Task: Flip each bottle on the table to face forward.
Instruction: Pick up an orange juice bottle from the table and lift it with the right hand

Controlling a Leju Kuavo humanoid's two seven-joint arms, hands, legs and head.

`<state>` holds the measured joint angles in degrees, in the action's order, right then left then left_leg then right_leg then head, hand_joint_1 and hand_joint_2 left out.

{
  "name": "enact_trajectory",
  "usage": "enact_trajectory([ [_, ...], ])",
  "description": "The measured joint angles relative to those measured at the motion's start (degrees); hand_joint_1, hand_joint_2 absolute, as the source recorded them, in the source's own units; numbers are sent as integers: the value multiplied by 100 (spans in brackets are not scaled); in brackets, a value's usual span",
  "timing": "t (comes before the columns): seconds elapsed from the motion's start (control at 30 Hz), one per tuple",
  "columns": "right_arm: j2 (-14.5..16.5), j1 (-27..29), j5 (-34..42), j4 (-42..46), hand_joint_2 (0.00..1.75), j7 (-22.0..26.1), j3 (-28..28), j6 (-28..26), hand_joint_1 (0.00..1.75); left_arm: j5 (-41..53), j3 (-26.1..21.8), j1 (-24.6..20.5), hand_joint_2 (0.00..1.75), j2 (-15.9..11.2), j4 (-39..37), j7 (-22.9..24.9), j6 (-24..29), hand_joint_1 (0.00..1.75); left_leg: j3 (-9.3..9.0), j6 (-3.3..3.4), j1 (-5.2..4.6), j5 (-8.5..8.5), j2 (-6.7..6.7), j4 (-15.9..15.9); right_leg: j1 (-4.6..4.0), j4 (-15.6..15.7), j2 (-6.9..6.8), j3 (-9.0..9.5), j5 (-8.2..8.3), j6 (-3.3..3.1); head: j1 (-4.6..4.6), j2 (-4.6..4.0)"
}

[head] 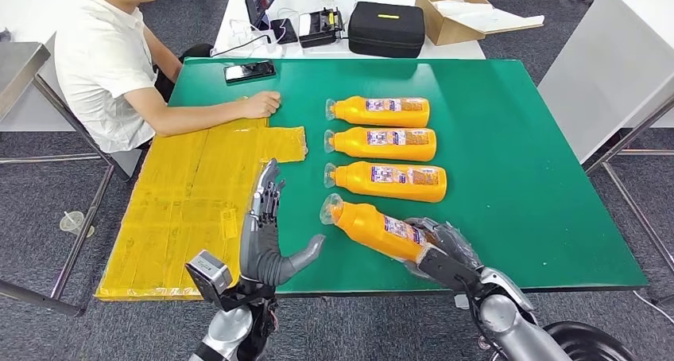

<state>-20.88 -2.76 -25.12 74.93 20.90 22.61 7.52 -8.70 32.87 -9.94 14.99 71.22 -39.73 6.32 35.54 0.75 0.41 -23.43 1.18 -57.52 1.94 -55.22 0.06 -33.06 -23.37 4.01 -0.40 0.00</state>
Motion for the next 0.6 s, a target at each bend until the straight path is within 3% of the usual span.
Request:
enact_trajectory([
  [0.27,224,198,86,67,175,160,-313,-187,145,-78,-38,94,175,0,242,-3,337,0,7,-1,-1,-1,0,1,-2,0,0,-9,0,0,-2,0],
  [0.47,399,337,96,189,175,192,-513,-370,132,-33,-122,204,175,0,492,-5,477,0,12,-1,1,-1,0,1,-1,0,0,-13,-1,0,-1,0],
  [0.6,521,465,68,299,175,259,-669,-683,114,-82,-216,287,175,-3,624,18,484,0,14,0,0,-1,0,1,0,0,-1,-14,-1,0,-1,0],
])
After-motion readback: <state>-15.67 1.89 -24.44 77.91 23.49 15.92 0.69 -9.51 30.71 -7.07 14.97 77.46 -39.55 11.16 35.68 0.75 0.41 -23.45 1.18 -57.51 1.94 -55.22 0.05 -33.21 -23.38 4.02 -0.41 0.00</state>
